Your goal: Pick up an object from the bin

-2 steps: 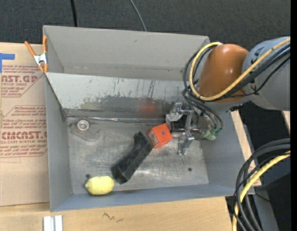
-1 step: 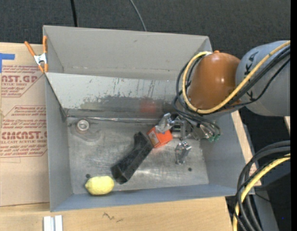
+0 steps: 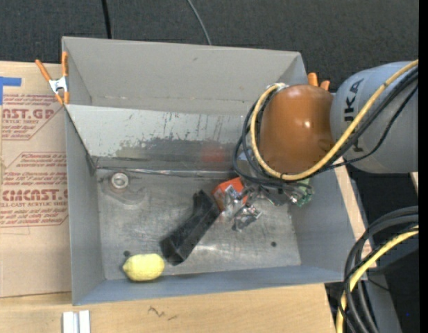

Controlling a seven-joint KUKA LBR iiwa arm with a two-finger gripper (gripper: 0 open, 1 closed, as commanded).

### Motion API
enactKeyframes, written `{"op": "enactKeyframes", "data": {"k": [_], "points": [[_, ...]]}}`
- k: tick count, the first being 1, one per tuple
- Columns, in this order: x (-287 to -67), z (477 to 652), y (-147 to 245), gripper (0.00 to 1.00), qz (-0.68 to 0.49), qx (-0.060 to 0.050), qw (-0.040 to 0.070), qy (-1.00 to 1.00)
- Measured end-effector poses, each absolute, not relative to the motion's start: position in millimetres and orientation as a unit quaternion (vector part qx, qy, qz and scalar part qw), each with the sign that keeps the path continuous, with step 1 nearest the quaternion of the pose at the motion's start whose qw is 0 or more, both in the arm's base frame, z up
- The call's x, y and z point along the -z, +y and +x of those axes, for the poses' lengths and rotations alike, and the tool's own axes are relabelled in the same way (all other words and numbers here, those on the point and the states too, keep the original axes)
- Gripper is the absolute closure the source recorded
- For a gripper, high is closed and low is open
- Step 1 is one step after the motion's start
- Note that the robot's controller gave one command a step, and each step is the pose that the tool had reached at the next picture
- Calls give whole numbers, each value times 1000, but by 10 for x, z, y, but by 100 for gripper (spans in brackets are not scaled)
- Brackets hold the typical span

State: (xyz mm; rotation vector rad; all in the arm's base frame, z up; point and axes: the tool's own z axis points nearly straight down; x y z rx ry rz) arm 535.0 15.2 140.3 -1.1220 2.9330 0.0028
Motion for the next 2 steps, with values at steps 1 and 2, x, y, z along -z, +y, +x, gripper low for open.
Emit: {"op": "enactKeyframes", "data": {"k": [1,2], "points": [[-1403,5350,152,0,-357,-1,1,934],[-1403,5350,152,100,-357,-1,1,934]]}}
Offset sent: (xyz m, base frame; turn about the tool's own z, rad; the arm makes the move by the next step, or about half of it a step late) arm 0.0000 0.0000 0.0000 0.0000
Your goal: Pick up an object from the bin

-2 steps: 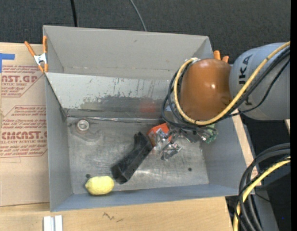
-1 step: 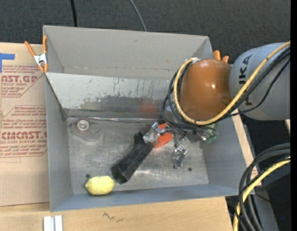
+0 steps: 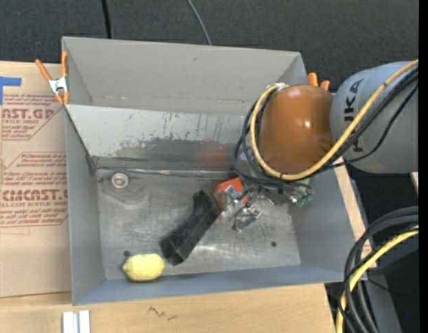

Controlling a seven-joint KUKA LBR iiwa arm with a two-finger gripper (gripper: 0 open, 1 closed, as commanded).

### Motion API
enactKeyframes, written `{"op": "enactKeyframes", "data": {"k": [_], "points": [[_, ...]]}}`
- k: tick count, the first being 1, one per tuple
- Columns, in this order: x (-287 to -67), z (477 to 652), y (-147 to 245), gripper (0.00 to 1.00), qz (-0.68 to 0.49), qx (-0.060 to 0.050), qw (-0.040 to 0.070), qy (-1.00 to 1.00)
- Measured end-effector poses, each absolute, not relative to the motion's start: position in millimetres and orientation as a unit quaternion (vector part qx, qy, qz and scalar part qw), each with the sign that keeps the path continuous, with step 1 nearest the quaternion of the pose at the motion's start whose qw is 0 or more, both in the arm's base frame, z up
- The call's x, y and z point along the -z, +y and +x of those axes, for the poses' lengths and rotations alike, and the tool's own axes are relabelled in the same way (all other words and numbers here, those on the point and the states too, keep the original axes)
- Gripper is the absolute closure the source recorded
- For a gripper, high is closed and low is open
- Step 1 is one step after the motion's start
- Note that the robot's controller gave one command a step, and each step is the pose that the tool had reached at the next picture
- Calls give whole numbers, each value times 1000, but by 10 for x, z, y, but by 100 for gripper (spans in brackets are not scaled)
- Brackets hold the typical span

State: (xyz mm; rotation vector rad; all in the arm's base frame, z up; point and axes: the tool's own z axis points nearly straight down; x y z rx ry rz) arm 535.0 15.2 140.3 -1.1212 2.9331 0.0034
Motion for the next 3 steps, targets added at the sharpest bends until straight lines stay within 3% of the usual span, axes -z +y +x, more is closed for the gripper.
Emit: {"op": "enactKeyframes", "data": {"k": [1,3], "points": [[-1403,5350,152,100,-357,-1,1,934],[-1523,5330,631,100,-402,-2,2,916]]}}
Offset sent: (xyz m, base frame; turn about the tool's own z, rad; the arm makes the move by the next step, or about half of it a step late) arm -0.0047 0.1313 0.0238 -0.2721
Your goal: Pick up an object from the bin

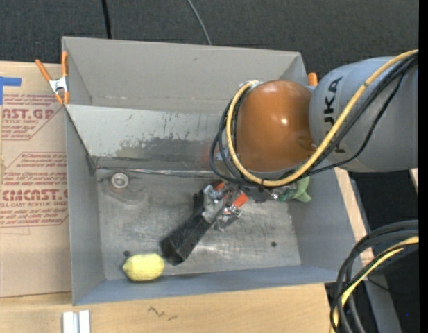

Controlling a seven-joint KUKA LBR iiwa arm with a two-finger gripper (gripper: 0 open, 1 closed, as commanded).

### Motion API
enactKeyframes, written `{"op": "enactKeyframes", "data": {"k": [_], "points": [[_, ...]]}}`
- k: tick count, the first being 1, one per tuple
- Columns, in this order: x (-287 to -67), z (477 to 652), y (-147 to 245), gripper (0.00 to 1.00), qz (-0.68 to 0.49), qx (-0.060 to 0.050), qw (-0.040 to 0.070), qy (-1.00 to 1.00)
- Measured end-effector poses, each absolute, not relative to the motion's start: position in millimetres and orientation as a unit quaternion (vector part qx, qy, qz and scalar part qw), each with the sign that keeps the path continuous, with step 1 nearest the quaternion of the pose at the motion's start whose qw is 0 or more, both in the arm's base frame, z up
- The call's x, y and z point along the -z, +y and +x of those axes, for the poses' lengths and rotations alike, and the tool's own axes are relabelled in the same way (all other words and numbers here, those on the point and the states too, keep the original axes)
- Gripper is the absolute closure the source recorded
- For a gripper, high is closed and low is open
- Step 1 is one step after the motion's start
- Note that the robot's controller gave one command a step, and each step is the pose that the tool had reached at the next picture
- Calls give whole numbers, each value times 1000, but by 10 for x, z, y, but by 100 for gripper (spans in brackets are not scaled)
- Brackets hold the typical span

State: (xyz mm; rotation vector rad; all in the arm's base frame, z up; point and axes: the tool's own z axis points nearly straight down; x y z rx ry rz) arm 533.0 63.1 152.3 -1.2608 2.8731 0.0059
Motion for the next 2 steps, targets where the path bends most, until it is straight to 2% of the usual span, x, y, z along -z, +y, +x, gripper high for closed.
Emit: {"op": "enactKeyframes", "data": {"k": [1,2], "points": [[-1719,5335,600,100,-360,0,0,933],[-2160,5283,668,100,-379,-1,-1,925]]}}
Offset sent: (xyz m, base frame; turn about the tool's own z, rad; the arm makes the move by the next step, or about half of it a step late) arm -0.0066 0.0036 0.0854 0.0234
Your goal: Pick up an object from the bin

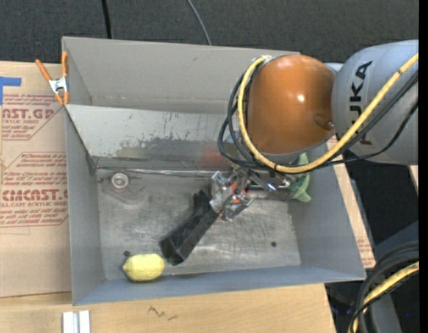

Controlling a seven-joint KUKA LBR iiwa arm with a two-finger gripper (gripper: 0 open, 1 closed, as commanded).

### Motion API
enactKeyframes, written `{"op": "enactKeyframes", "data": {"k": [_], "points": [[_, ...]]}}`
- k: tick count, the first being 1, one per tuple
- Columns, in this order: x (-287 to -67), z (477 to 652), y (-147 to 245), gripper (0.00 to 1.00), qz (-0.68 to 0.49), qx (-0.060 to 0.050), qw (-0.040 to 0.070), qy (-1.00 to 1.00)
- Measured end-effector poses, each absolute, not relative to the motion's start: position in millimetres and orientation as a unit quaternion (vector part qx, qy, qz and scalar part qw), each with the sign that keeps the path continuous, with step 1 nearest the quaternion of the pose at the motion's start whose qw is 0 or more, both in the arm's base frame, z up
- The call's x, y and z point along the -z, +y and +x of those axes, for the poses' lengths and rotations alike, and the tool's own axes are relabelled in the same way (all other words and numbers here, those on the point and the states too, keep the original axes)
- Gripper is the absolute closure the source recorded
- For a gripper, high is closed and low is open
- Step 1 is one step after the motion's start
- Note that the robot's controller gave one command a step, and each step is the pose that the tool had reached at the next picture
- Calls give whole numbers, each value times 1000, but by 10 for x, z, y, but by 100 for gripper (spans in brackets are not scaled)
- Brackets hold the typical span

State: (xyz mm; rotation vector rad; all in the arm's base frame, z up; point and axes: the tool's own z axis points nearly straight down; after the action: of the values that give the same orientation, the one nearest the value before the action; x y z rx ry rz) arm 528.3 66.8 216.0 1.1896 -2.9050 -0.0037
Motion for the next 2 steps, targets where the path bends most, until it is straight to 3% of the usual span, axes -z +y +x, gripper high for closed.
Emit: {"op": "enactKeyframes", "data": {"k": [1,2], "points": [[-1939,5377,1160,0,228,1,0,-974],[-1954,5383,1149,0,228,1,-1,-974]]}}
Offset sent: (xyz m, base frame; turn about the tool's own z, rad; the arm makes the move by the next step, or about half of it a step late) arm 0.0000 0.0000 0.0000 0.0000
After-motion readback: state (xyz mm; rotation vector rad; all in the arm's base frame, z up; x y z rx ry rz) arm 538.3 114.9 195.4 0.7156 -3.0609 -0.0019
